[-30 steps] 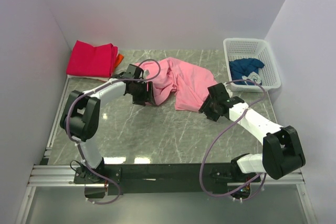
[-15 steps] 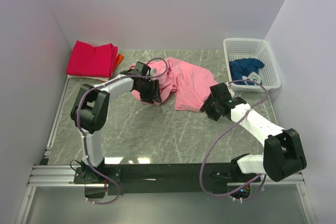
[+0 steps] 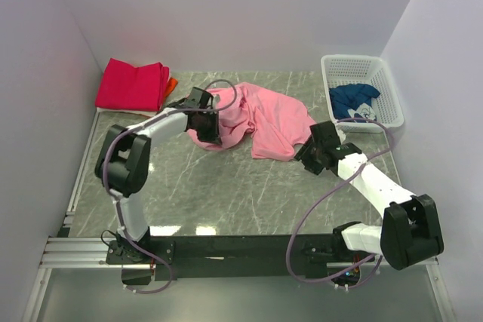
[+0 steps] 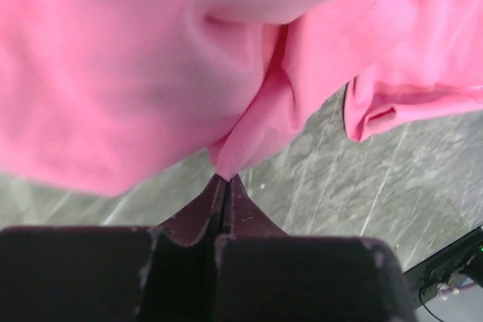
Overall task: Fold and stack the t-shirts
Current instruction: Flatten the tshirt out
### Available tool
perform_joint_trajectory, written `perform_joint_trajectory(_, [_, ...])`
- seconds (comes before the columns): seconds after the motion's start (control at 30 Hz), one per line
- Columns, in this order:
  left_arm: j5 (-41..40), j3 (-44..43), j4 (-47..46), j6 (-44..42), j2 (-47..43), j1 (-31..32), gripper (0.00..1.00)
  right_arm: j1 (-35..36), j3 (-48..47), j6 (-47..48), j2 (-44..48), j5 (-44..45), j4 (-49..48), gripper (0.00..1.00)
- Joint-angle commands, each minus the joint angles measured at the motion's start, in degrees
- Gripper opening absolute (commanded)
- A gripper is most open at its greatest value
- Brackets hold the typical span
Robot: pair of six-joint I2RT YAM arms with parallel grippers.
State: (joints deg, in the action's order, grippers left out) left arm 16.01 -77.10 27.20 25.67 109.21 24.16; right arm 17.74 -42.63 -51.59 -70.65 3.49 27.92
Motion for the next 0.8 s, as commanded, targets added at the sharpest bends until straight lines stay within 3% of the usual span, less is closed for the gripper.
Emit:
perform_joint_trajectory(0.0, [-4.0, 1.9, -1.4, -0.9, -9.5, -3.8, 0.00, -2.3, 0.4, 0.6, 1.8, 2.0, -1.2, 0.55])
perform_joint_trajectory(0.27, [-6.2, 8.0, 3.5, -1.3, -26.2, -18.4, 0.00, -4.7, -5.3, 3.8, -6.2, 0.3, -2.3, 0.54])
perform_joint_trajectory(0.53, [-7.4, 13.9, 4.2, -2.2, -27.7, -21.3, 0.00, -4.6, -11.8, 5.4, -17.0, -3.0, -4.9, 0.49])
perform_joint_trajectory(0.77, [-7.2, 12.2, 5.2, -3.8, -26.3, -22.8, 0.00, -4.6, -16.0, 6.2, -22.6, -0.4, -3.0, 0.45])
